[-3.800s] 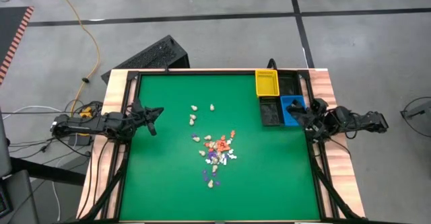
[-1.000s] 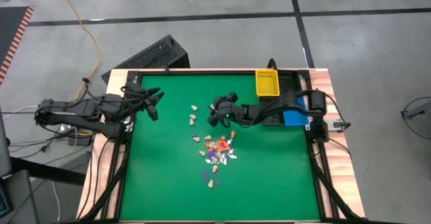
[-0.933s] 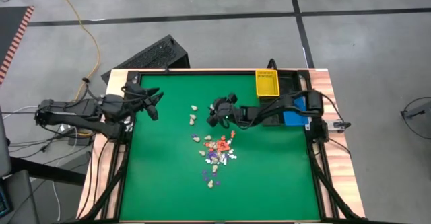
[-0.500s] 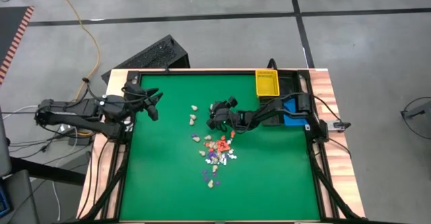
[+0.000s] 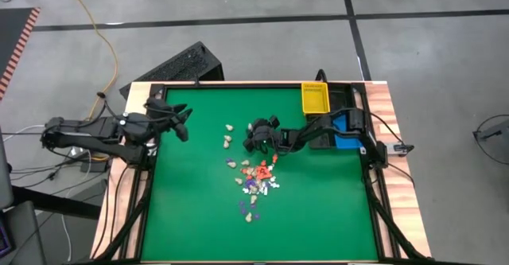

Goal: Sort Halloween decoration
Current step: Put the gray skull toy into the top black basket

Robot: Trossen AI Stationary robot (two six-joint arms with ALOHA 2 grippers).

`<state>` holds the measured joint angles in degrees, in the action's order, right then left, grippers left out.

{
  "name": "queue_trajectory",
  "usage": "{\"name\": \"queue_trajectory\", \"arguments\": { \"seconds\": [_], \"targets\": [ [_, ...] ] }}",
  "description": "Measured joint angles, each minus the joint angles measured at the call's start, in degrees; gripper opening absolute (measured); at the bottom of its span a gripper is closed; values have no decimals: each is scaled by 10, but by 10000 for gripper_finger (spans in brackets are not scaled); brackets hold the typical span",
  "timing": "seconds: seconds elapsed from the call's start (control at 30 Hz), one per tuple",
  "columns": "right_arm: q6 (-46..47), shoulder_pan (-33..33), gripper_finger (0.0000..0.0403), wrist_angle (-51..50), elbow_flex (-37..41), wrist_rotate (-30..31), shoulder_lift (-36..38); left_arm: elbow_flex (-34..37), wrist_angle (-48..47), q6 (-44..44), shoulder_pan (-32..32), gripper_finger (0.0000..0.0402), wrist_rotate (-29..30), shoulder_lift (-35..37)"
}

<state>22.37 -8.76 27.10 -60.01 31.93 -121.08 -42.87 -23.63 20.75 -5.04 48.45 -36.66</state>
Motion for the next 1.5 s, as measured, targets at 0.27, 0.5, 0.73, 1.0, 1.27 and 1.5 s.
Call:
{"name": "queue_trajectory", "arguments": {
  "seconds": [0.27,0.5,0.73,1.0,1.27,1.5],
  "targets": [
    [32,-10,142,-27,0,-16,2,0,4,1,0,121,0,-44],
    [33,-10,88,-31,0,-16,1,0,4,21,0,121,-1,-70],
    [33,-6,93,-31,1,-16,4,0,4,25,0,121,-3,-73],
    [25,2,93,-36,3,-17,28,0,4,25,0,121,-4,-72],
    [-9,-10,93,-72,4,9,116,0,3,25,0,121,-4,-72],
    [-36,-47,93,-164,22,40,223,0,4,25,1,121,-6,-72]
  ]
}}
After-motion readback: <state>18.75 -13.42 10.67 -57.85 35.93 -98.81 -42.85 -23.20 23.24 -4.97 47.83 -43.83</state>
